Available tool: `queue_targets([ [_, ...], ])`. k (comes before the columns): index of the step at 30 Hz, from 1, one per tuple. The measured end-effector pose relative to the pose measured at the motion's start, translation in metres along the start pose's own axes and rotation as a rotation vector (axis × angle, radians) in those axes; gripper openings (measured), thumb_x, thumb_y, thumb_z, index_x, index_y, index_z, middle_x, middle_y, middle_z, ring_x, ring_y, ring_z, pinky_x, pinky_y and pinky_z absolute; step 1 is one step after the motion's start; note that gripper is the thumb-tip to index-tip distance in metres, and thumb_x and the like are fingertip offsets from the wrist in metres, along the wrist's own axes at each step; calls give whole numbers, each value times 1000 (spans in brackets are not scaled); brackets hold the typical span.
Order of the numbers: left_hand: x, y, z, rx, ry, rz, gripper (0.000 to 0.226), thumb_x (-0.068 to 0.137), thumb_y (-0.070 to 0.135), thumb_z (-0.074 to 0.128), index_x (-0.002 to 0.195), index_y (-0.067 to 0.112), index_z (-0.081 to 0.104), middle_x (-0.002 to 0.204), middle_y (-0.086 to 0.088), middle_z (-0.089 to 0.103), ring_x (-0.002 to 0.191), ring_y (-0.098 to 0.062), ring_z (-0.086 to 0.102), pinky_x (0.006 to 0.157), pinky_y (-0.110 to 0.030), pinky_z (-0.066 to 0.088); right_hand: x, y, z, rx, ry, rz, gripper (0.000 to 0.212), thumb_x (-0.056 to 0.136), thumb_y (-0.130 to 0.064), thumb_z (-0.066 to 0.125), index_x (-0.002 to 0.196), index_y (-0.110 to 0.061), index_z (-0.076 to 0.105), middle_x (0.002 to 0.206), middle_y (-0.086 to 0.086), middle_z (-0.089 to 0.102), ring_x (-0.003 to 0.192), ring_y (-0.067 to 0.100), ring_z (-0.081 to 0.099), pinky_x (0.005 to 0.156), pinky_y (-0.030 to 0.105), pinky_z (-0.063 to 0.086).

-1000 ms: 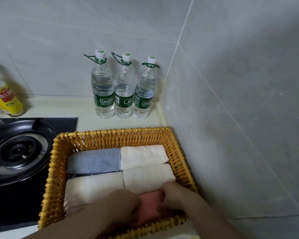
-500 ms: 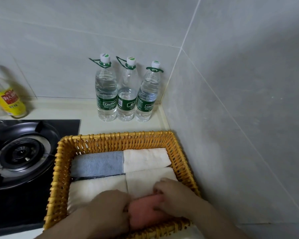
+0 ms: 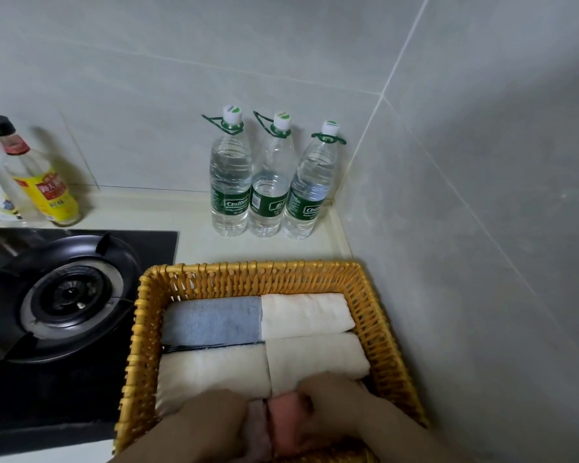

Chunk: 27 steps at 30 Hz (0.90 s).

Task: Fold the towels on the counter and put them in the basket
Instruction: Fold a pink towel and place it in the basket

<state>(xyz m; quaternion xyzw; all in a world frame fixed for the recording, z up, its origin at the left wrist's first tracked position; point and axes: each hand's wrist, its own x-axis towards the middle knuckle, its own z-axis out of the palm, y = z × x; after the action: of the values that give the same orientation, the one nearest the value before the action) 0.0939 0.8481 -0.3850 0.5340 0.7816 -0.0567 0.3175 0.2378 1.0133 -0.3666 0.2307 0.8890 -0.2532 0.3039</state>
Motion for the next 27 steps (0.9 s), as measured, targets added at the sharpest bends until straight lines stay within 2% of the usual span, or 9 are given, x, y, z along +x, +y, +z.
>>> queue_targets([
  [4, -12, -8, -20, -261, 82, 109, 22, 80, 56, 54, 90, 38, 59, 87, 14, 59, 80, -4, 53, 75, -18, 45, -21, -4, -4, 248, 138, 15, 39, 60, -60, 70, 94, -44, 56, 100, -22, 59, 94, -2, 55, 86, 27, 51],
  [6, -20, -15, -35, -381, 134, 141, 20, 76, 62, 57, 91, 51, 53, 99, 29, 57, 91, 12, 52, 81, -5, 40, -32, -8, -6, 372, 268, 7, 38, 63, -56, 74, 97, -52, 57, 106, -29, 57, 100, -11, 54, 93, 17, 48],
  [8, -28, -23, -43, -424, 221, 152, 40, 69, 68, 58, 105, 60, 42, 117, 40, 43, 110, 19, 42, 90, 4, 28, -43, -11, -10, 475, 377, 9, 48, 66, -54, 79, 110, -52, 59, 107, -35, 52, 101, -18, 51, 91, 5, 43],
  [10, -37, -28, -45, -432, 324, 171, 66, 64, 72, 58, 125, 58, 37, 132, 38, 31, 126, 17, 29, 100, 1, 17, -53, -14, -15, 505, 406, -5, 56, 68, -56, 78, 118, -54, 53, 113, -36, 48, 104, -18, 48, 90, 1, 39],
  [12, -44, -31, -45, -412, 404, 165, 79, 68, 75, 59, 139, 46, 37, 136, 35, 28, 130, 15, 23, 103, -2, 13, -59, -16, -20, 456, 424, -37, 55, 72, -61, 72, 120, -58, 44, 123, -35, 43, 115, -12, 45, 102, 7, 36],
  [15, -66, -31, -42, -414, 507, 130, 91, 59, 91, 38, 139, 48, 34, 140, 32, 26, 135, 10, 23, 109, -7, 16, -69, -21, -26, 364, 465, -71, 54, 85, -50, 64, 135, -45, 44, 125, -37, 37, 120, -13, 33, 103, 6, 25],
  [19, -104, -33, -34, -455, 646, 29, 62, 62, 88, 47, 117, 62, 33, 133, 38, 34, 129, 11, 34, 102, -3, 25, -78, -32, -32, 279, 505, -127, 47, 90, -45, 58, 136, -38, 48, 136, -27, 45, 117, -12, 34, 99, 7, 24],
  [24, -165, -33, -20, -435, 736, -129, 58, 71, 72, 54, 124, 55, 37, 136, 31, 36, 132, 7, 33, 104, -11, 27, -87, -57, -30, 234, 538, -253, 48, 92, -40, 57, 138, -37, 45, 133, -30, 39, 123, -11, 33, 106, 9, 21],
  [27, -205, -32, -9, -367, 758, -235, 61, 75, 73, 55, 131, 51, 40, 129, 35, 31, 129, 8, 31, 101, -9, 27, -92, -78, -28, 343, 480, -337, 37, 91, -36, 61, 124, -45, 50, 126, -28, 47, 116, -8, 42, 108, 15, 32],
])
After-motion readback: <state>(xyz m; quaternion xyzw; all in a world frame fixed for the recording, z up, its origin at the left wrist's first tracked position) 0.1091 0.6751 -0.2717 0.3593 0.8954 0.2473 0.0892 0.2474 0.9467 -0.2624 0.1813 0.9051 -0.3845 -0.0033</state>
